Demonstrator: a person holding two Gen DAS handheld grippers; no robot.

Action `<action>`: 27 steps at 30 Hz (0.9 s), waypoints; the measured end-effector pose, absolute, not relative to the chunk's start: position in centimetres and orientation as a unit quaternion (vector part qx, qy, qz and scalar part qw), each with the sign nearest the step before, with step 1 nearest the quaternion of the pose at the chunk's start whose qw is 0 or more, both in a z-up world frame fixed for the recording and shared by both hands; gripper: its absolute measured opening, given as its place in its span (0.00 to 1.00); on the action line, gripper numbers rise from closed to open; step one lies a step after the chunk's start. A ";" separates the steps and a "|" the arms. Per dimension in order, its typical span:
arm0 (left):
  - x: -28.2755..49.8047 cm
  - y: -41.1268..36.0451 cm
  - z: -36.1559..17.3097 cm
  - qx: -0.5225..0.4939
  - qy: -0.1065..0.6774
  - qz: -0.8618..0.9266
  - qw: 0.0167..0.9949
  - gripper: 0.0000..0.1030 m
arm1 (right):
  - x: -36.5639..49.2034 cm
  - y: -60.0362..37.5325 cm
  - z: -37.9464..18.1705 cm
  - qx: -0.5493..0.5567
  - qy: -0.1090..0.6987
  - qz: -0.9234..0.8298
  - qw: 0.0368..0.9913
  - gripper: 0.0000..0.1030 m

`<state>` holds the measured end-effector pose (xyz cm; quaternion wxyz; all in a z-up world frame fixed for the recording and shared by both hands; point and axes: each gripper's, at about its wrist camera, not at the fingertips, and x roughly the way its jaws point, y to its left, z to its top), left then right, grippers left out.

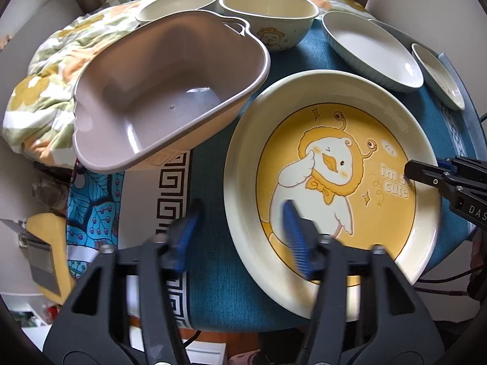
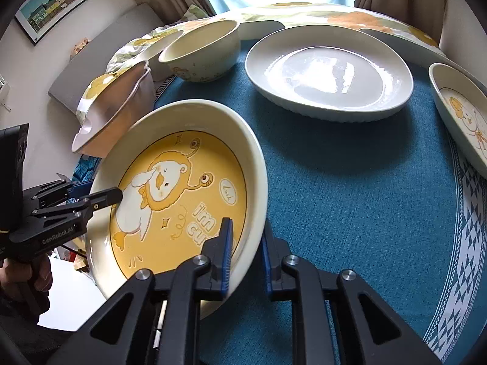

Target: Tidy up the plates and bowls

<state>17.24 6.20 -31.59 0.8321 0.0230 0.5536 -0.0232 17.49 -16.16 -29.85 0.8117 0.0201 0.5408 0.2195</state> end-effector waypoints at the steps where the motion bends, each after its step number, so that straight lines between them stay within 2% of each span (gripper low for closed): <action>1: 17.0 6.1 -31.3 0.027 0.544 -0.022 0.838 0.82 | 17.5 -16.2 -29.8 0.021 0.537 0.214 0.816 0.29; 3: 16.7 5.9 -30.7 0.029 0.534 -0.030 0.844 0.82 | 17.5 -16.2 -29.8 0.030 0.538 0.215 0.815 0.71; 4: 16.7 5.8 -30.6 0.032 0.536 -0.029 0.843 0.82 | 17.4 -16.3 -29.8 0.036 0.537 0.216 0.814 0.74; 9: 15.9 5.8 -28.0 0.031 0.531 -0.036 0.846 0.82 | 17.0 -17.0 -27.7 0.042 0.526 0.207 0.824 0.74; 14: 15.8 4.7 -21.2 0.013 0.485 -0.052 0.873 0.82 | 16.5 -18.7 -22.0 0.046 0.491 0.194 0.848 0.74; 15: 16.0 4.5 -19.5 0.007 0.471 -0.058 0.880 0.85 | 16.5 -19.2 -20.6 0.045 0.479 0.189 0.856 0.79; 16: 16.2 4.1 -18.0 0.004 0.456 -0.060 0.888 0.92 | 16.6 -19.7 -19.2 0.045 0.465 0.186 0.864 0.85; 17: 16.5 3.7 -16.8 0.004 0.441 -0.058 0.895 0.98 | 16.9 -20.2 -17.8 0.044 0.450 0.185 0.872 0.97; 18: 17.0 3.3 -15.6 0.004 0.426 -0.057 0.903 1.00 | 17.2 -20.7 -16.5 0.039 0.432 0.183 0.882 1.00; 21: 19.1 2.0 -13.6 -0.011 0.413 -0.079 0.907 1.00 | 18.2 -21.8 -13.4 0.004 0.383 0.192 0.904 1.00; 27: 23.0 -0.7 -13.7 -0.074 0.438 -0.093 0.891 1.00 | 22.7 -24.2 -11.5 -0.009 0.418 0.221 0.881 1.00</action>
